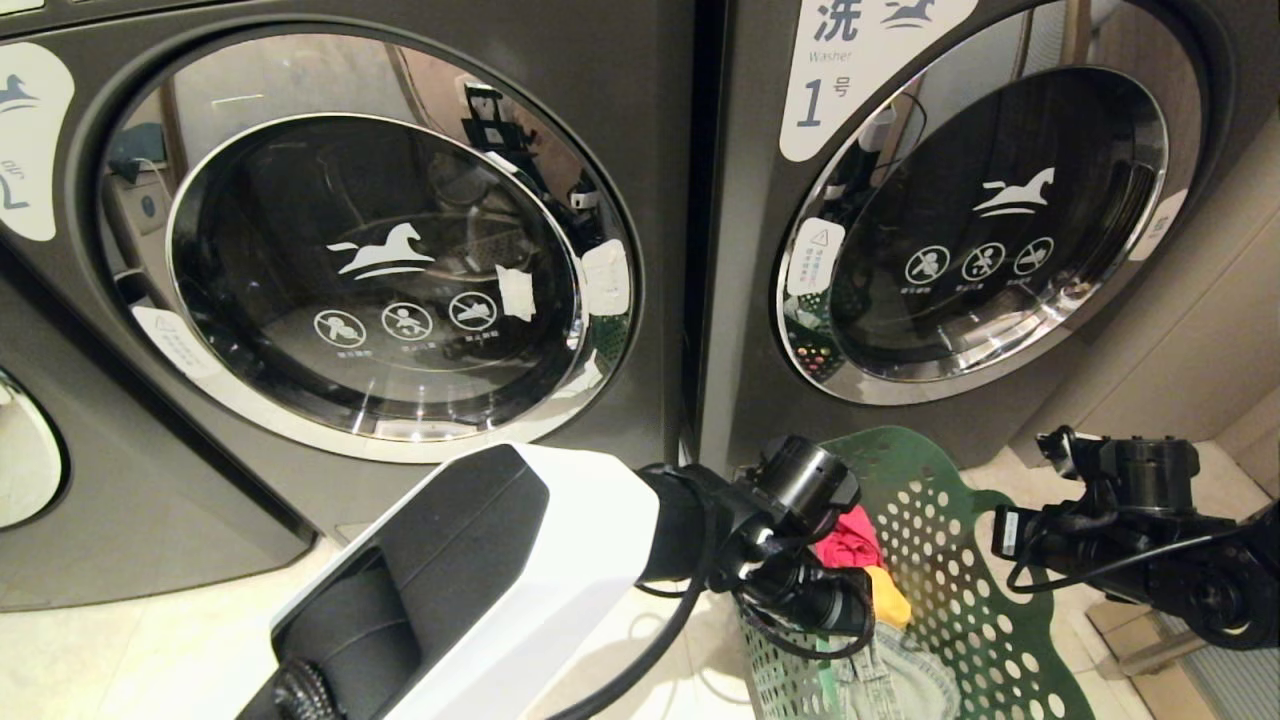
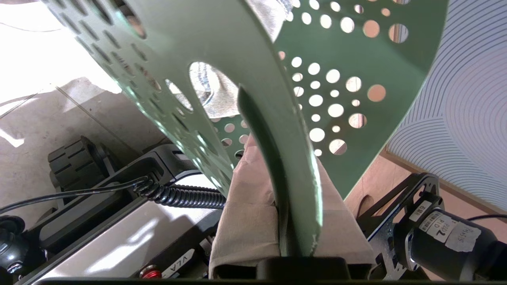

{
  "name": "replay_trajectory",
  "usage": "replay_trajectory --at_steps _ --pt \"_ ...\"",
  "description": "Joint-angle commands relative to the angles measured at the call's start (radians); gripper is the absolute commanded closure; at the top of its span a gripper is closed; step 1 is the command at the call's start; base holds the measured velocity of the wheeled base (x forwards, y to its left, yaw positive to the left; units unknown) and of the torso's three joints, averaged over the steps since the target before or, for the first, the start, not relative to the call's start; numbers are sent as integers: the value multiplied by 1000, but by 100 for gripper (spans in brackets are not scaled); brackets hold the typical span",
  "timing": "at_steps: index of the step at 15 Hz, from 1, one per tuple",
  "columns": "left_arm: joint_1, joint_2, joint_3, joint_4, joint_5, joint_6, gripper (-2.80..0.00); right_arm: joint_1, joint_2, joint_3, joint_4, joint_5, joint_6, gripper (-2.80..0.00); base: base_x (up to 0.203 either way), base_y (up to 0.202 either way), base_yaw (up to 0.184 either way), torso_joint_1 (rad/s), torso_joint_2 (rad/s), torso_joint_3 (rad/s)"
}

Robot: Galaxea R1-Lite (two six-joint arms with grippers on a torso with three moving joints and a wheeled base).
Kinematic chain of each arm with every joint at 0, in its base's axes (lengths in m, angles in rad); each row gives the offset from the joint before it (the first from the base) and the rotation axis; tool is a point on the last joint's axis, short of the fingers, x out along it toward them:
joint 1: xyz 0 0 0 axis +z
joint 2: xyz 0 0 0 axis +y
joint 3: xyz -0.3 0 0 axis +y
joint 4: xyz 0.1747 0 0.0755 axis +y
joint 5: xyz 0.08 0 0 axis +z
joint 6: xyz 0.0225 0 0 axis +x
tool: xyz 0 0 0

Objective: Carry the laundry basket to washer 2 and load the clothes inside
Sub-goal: Pick up the clothes basket and put it beside the washing machine

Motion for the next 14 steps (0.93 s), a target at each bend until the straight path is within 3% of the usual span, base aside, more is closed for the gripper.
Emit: replay_trajectory --at_steps 1,5,14 --pt "-1 0 0 3 0 -3 0 0 12 1 -4 0 1 0 0 0 0 0 0 0" --pt "-1 1 0 6 -2 -2 0 0 12 -3 -4 0 -3 0 0 0 0 1 -1 -32" --pt "-5 11 -1 1 -3 0 0 0 -4 -5 -4 -1 -7 0 0 0 0 3 2 -193"
